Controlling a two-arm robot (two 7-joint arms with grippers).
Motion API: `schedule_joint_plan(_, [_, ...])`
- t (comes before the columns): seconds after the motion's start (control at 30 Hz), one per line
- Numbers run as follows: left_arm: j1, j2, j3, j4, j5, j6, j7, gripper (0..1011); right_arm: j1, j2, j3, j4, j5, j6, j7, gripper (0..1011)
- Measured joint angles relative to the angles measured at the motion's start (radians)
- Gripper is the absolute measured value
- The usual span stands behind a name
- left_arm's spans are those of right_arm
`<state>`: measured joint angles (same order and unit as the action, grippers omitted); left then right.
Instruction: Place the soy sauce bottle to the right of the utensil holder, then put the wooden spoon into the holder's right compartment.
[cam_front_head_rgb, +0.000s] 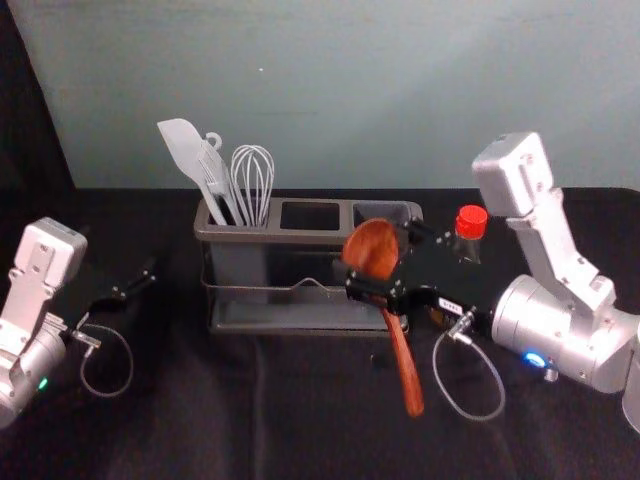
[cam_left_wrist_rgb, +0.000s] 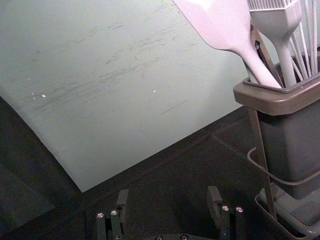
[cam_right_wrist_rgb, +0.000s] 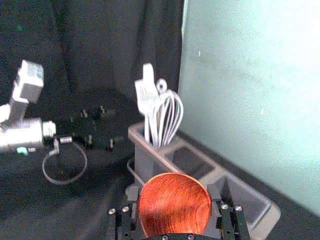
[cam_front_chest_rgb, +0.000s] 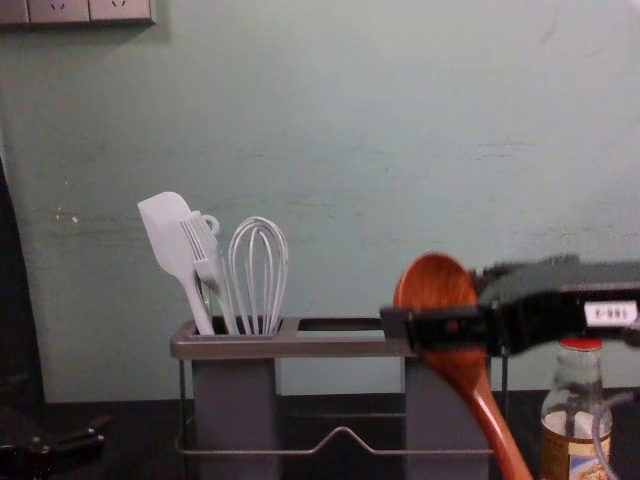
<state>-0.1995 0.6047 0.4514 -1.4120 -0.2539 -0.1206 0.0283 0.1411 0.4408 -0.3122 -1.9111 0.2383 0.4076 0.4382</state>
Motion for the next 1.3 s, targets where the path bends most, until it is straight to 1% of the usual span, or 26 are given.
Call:
schedule_joint_plan(0.07, [0.000,0.000,0.000,0.000,0.000,0.000,0.000,1011,-0.003,0.002,0.004,-0.009,0.004,-0.022,-0.001,838])
schedule_joint_plan(0.1, [0.000,0.000,0.000,0.000,0.000,0.000,0.000,1011,-0.006,0.004,0.010,-0.018,0.008,-0.046,-0.003,837])
schedule_joint_plan(0.13, [0.000,0.000,0.000,0.000,0.000,0.000,0.000,1011,-0.007,0.004,0.012,-0.022,0.010,-0.056,-0.006,837])
schedule_joint_plan(0.2, [0.000,0.000,0.000,0.000,0.000,0.000,0.000,1012,-0.005,0.003,0.018,-0.034,0.012,-0.083,-0.019,837])
schedule_joint_plan(0.27, [0.000,0.000,0.000,0.000,0.000,0.000,0.000,1011,0.001,0.001,0.019,-0.040,0.012,-0.098,-0.029,837])
schedule_joint_plan(0.4, [0.000,0.000,0.000,0.000,0.000,0.000,0.000,1011,0.027,-0.006,0.019,-0.044,0.011,-0.126,-0.049,837])
schedule_joint_plan(0.5, [0.000,0.000,0.000,0.000,0.000,0.000,0.000,1011,0.059,-0.014,0.019,-0.033,0.022,-0.143,-0.052,838])
schedule_joint_plan(0.6, [0.000,0.000,0.000,0.000,0.000,0.000,0.000,1011,0.107,-0.028,0.019,-0.008,0.039,-0.152,-0.057,837])
schedule_joint_plan(0.63, [0.000,0.000,0.000,0.000,0.000,0.000,0.000,1012,0.107,-0.028,0.019,-0.008,0.039,-0.152,-0.057,837])
schedule_joint_plan(0.67, [0.000,0.000,0.000,0.000,0.000,0.000,0.000,1011,0.128,-0.033,0.018,0.005,0.044,-0.153,-0.060,836])
schedule_joint_plan(0.77, [0.000,0.000,0.000,0.000,0.000,0.000,0.000,1011,0.162,-0.044,0.012,0.029,0.047,-0.153,-0.067,837])
schedule_joint_plan(0.8, [0.000,0.000,0.000,0.000,0.000,0.000,0.000,1011,0.188,-0.052,0.006,0.049,0.049,-0.153,-0.071,837])
schedule_joint_plan(0.87, [0.000,0.000,0.000,0.000,0.000,0.000,0.000,1011,0.215,-0.060,0.000,0.072,0.050,-0.153,-0.076,837])
schedule_joint_plan(0.97, [0.000,0.000,0.000,0.000,0.000,0.000,0.000,1011,0.279,-0.083,-0.010,0.130,0.061,-0.149,-0.083,837])
schedule_joint_plan(1.07, [0.000,0.000,0.000,0.000,0.000,0.000,0.000,1012,0.316,-0.096,-0.017,0.167,0.066,-0.145,-0.088,837])
schedule_joint_plan(1.1, [0.000,0.000,0.000,0.000,0.000,0.000,0.000,1012,0.338,-0.103,-0.021,0.191,0.068,-0.143,-0.091,837])
schedule_joint_plan(1.27, [0.000,0.000,0.000,0.000,0.000,0.000,0.000,1011,0.393,-0.120,-0.033,0.257,0.070,-0.139,-0.098,837])
schedule_joint_plan(1.3, [0.000,0.000,0.000,0.000,0.000,0.000,0.000,1011,0.407,-0.123,-0.036,0.279,0.070,-0.139,-0.099,837])
